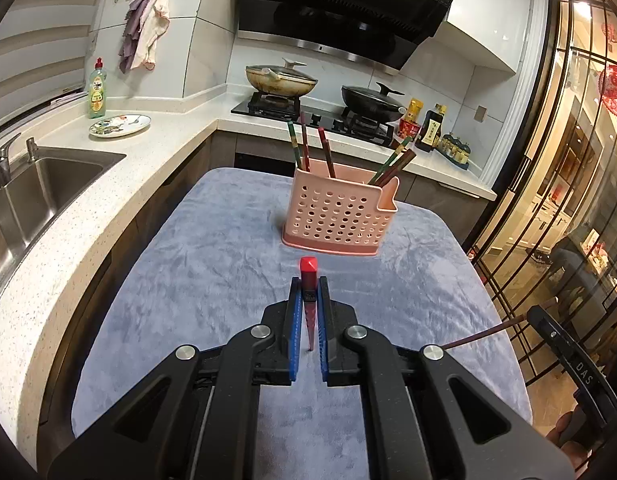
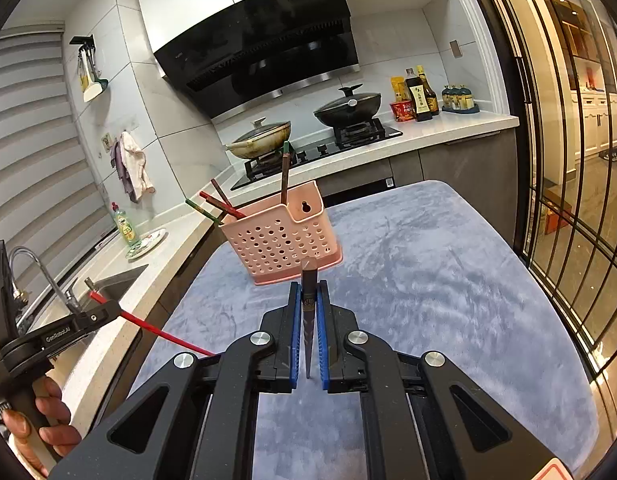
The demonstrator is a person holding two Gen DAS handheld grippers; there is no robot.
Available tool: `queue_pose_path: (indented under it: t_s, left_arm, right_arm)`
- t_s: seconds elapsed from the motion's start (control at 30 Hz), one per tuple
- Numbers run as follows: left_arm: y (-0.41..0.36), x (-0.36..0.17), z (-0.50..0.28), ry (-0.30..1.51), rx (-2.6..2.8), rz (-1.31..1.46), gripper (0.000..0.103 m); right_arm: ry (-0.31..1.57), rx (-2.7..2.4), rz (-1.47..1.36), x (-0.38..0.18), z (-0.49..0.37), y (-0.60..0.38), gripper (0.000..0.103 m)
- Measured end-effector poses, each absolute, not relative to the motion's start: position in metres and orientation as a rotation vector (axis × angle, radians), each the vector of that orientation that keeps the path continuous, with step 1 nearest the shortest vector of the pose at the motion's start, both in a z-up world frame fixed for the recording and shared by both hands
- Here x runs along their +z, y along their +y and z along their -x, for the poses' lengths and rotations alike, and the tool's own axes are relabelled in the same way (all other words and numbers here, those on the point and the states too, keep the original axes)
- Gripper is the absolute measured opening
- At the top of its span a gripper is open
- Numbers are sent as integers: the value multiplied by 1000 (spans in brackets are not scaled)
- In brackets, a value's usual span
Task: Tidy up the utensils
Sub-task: 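Lift both held chopsticks up over the pink holder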
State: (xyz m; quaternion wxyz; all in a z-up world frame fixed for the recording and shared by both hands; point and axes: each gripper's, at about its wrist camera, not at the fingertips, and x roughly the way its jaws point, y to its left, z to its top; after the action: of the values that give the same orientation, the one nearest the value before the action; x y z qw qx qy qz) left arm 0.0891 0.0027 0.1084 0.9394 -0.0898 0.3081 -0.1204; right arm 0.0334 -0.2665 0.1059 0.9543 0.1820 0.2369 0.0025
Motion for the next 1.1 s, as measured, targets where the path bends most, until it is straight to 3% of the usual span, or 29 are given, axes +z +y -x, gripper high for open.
queue_pose_path:
  t_s: [0.43, 0.87, 1.1]
  left_arm:
    - [-4, 161, -132, 558, -285, 187, 7]
    - [-36, 247, -215, 358, -301, 194, 7]
    - [-55, 243, -270, 375, -282, 178, 7]
  right_arm:
    - [404, 60, -392, 159, -79, -282, 7]
    - [251, 79, -388, 242, -200, -279, 7]
    - [264, 68, -370, 246, -268, -274, 7]
